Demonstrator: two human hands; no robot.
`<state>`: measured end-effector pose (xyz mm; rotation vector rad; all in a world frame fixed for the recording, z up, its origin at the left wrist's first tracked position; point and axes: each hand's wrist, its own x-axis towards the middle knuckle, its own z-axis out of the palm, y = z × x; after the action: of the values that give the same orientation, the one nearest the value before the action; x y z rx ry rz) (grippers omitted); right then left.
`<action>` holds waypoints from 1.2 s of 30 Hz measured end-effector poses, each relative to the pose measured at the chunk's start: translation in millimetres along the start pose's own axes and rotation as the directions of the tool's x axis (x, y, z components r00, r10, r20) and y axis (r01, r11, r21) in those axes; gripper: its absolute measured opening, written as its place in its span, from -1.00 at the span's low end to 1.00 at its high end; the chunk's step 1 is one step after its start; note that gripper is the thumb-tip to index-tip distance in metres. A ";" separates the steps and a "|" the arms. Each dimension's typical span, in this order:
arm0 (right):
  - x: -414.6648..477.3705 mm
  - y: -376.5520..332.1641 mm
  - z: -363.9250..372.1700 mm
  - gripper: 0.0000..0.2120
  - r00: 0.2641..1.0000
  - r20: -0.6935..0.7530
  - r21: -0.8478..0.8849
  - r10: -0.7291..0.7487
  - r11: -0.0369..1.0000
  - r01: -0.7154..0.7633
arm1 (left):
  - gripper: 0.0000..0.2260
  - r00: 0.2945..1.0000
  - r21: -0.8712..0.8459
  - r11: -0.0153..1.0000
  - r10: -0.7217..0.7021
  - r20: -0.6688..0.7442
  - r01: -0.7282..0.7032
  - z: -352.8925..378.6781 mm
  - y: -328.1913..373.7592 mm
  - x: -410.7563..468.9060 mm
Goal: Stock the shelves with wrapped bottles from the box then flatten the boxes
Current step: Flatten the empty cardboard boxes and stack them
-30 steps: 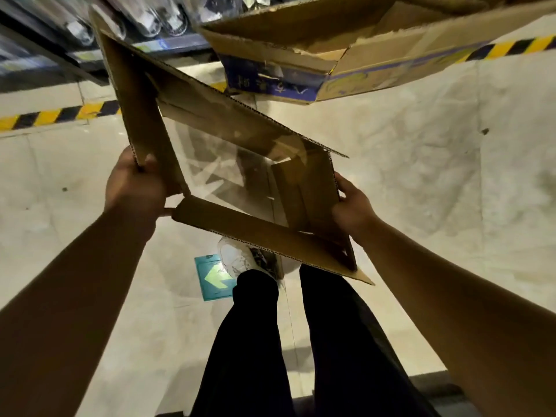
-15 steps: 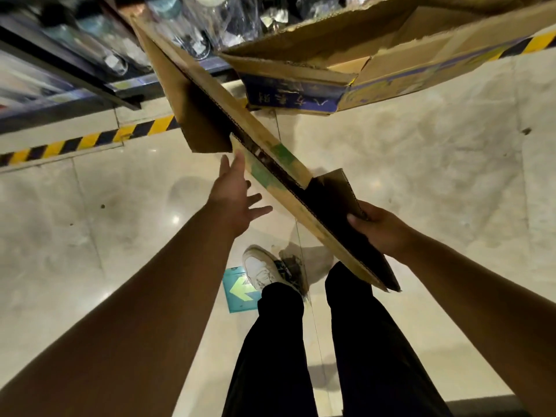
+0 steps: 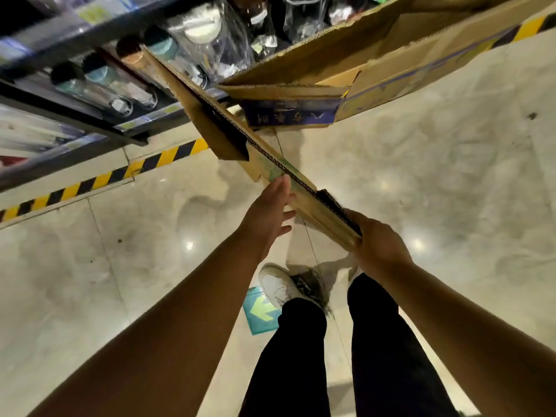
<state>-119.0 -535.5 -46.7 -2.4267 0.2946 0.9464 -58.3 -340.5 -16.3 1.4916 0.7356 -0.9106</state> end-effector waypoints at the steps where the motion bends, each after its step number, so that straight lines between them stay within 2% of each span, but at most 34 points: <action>1: 2.7 2.3 -7.7 -0.43 0.999 -0.034 -0.011 0.025 1.000 -0.025 | -0.51 0.989 0.286 0.950 0.145 -0.038 -0.128 -2.4 2.7 -2.3; 2: 4.9 4.6 -19.8 -0.48 0.997 -0.062 -0.004 0.055 0.998 -0.055 | -0.56 0.946 0.544 0.801 0.322 -0.043 -0.248 -6.6 4.2 -4.3; 3: 7.3 8.2 -33.9 -0.54 0.994 -0.073 0.021 0.086 0.996 -0.084 | -0.59 0.882 0.721 0.617 0.470 -0.017 -0.315 -11.5 7.9 -6.9; 5: 10.9 18.8 -64.0 -0.62 0.994 -0.048 0.052 0.100 0.994 -0.098 | -0.54 0.753 0.904 0.274 0.654 0.075 -0.329 -24.4 17.1 -6.3; 6: 12.9 25.9 -78.6 -0.63 0.997 -0.027 0.028 0.070 0.997 -0.069 | -0.46 0.709 0.947 0.144 0.697 0.108 -0.286 -29.7 23.8 -5.5; 7: 15.4 33.8 -92.8 -0.63 0.999 -0.014 -0.006 0.042 0.999 -0.042 | -0.37 0.695 0.972 0.048 0.707 0.131 -0.232 -32.8 30.3 -2.6; 9: 23.1 53.1 -121.0 -0.60 1.000 -0.012 -0.086 0.012 0.996 -0.013 | -0.20 0.726 0.988 -0.083 0.671 0.151 -0.128 -32.0 50.4 2.2; 11: 32.1 76.9 -148.1 -0.56 1.000 0.001 -0.172 -0.008 0.985 0.008 | -0.12 0.772 0.991 -0.126 0.624 0.120 -0.051 -24.2 72.2 13.2; 14: 42.6 108.7 -190.7 -0.54 0.999 0.021 -0.229 -0.035 0.973 0.039 | -0.14 0.795 0.980 -0.200 0.591 0.133 -0.015 -0.7 99.2 31.4; 16: 45.9 123.8 -216.8 -0.52 0.998 0.024 -0.265 -0.059 0.962 0.063 | -0.25 0.825 0.961 -0.275 0.540 0.167 -0.015 23.4 110.5 41.3; 18: 49.4 136.7 -241.3 -0.50 0.996 0.030 -0.323 -0.089 0.942 0.094 | -0.43 0.846 0.956 -0.293 0.506 0.168 -0.015 51.4 120.4 51.2; 21: 62.6 152.6 -273.6 -0.54 0.990 0.029 -0.379 -0.139 0.915 0.140 | -0.66 0.851 0.968 -0.248 0.515 0.097 0.040 86.8 132.7 66.2; 23: 78.4 162.2 -290.0 -0.56 0.988 -0.003 -0.377 -0.154 0.915 0.141 | -0.72 0.874 0.970 -0.237 0.481 0.068 0.055 102.3 137.9 77.7; 25: 99.3 171.2 -299.0 -0.58 0.973 -0.088 -0.390 -0.213 0.906 0.163 | -0.73 0.870 0.982 -0.185 0.491 0.056 0.041 109.7 142.4 89.4; 27: 124.0 176.1 -305.3 -0.65 0.945 -0.179 -0.399 -0.273 0.898 0.184 | -0.75 0.818 0.995 -0.096 0.572 0.060 -0.005 110.4 148.7 97.7; 30: 159.9 168.3 -311.9 -0.79 0.933 -0.249 -0.403 -0.261 0.904 0.145 | -0.77 0.735 0.997 0.028 0.677 0.034 -0.072 104.7 158.8 112.2; 33: 191.6 156.1 -314.2 -0.89 0.902 -0.296 -0.451 -0.314 0.879 0.158 | -0.63 0.726 0.999 0.030 0.688 0.000 -0.028 94.0 169.4 129.9; 36: 218.9 142.8 -320.3 -0.81 0.850 -0.335 -0.537 -0.406 0.824 0.182 | -0.40 0.721 0.999 -0.019 0.692 0.043 -0.042 82.3 179.5 146.3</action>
<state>170.1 -830.9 -50.5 -3.0251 -0.2167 0.3382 157.6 -451.4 -54.6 3.1111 -0.2657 -0.4449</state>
